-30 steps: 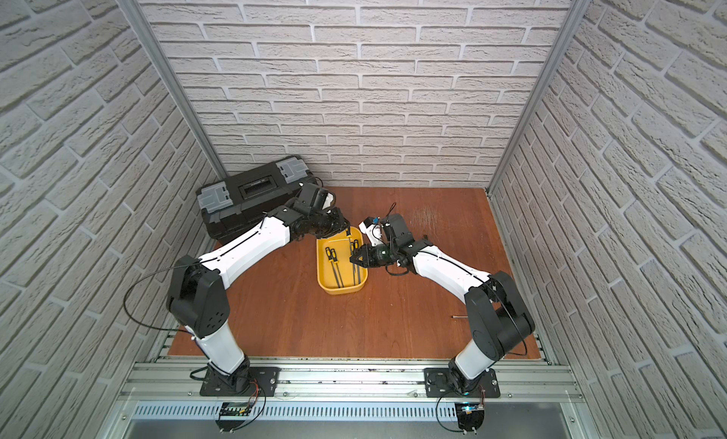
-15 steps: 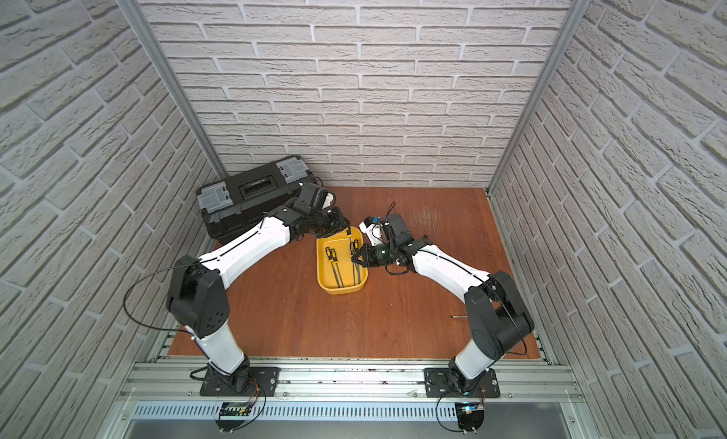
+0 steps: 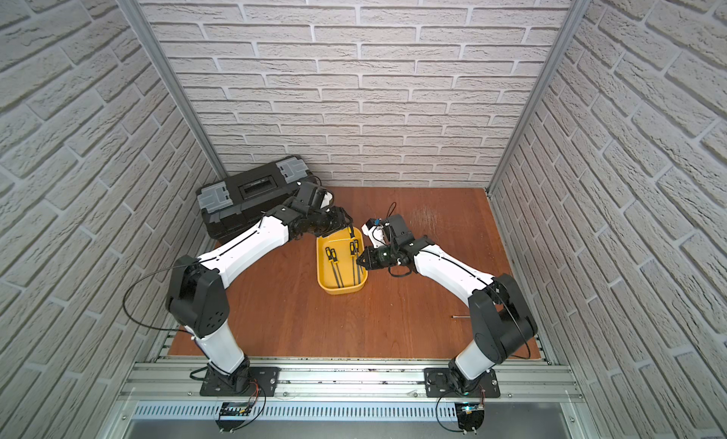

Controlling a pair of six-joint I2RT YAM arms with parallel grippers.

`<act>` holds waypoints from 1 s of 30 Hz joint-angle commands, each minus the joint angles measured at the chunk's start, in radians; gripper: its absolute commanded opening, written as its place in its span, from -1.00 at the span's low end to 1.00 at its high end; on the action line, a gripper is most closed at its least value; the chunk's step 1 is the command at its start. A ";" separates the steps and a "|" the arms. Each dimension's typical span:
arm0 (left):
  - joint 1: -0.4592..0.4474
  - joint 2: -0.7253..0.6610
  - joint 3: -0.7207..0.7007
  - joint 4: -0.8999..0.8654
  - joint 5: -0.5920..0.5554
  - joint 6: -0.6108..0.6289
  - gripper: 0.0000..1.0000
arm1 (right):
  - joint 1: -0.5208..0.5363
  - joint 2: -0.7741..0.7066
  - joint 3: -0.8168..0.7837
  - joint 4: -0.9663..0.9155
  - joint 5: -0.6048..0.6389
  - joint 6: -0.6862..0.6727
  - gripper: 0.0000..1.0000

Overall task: Take the file tool out of the storage box
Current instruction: Pick up the file tool from the storage box.

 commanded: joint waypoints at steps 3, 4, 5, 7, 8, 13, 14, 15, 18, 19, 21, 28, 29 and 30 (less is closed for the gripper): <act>0.010 -0.038 0.015 -0.035 -0.020 0.073 0.61 | -0.017 -0.095 0.006 -0.105 0.144 -0.078 -0.94; 0.010 -0.040 0.015 -0.046 -0.021 0.085 0.67 | -0.022 -0.102 0.006 -0.132 0.176 -0.091 -0.94; 0.010 -0.042 0.017 -0.060 -0.020 0.101 0.75 | -0.029 -0.112 0.005 -0.162 0.218 -0.102 -0.94; 0.012 -0.045 0.018 -0.079 -0.012 0.127 0.84 | -0.040 -0.131 0.001 -0.207 0.290 -0.119 -0.94; 0.012 -0.046 0.018 -0.088 -0.007 0.139 0.90 | -0.049 -0.142 -0.003 -0.225 0.314 -0.126 -0.94; 0.017 -0.063 0.002 -0.103 0.012 0.188 0.97 | -0.086 -0.175 -0.033 -0.266 0.430 -0.136 -0.94; 0.017 -0.066 0.000 -0.106 0.014 0.203 0.97 | -0.097 -0.180 -0.039 -0.270 0.440 -0.136 -0.94; 0.015 -0.070 0.000 -0.114 0.013 0.215 0.97 | -0.107 -0.181 -0.044 -0.273 0.448 -0.135 -0.94; 0.011 -0.079 -0.007 -0.121 0.021 0.243 0.97 | -0.124 -0.175 -0.046 -0.290 0.492 -0.137 -0.94; 0.009 -0.083 -0.010 -0.120 0.020 0.248 0.97 | -0.127 -0.169 -0.046 -0.295 0.508 -0.136 -0.94; 0.004 -0.095 -0.024 -0.114 0.020 0.257 0.97 | -0.140 -0.160 -0.051 -0.295 0.532 -0.131 -0.94; -0.011 -0.114 -0.048 -0.106 0.027 0.277 0.97 | -0.181 -0.124 -0.059 -0.277 0.556 -0.123 -0.95; -0.015 -0.115 -0.049 -0.106 0.030 0.281 0.97 | -0.187 -0.117 -0.056 -0.275 0.559 -0.125 -0.94; -0.016 -0.117 -0.049 -0.107 0.029 0.286 0.97 | -0.194 -0.111 -0.054 -0.274 0.562 -0.125 -0.94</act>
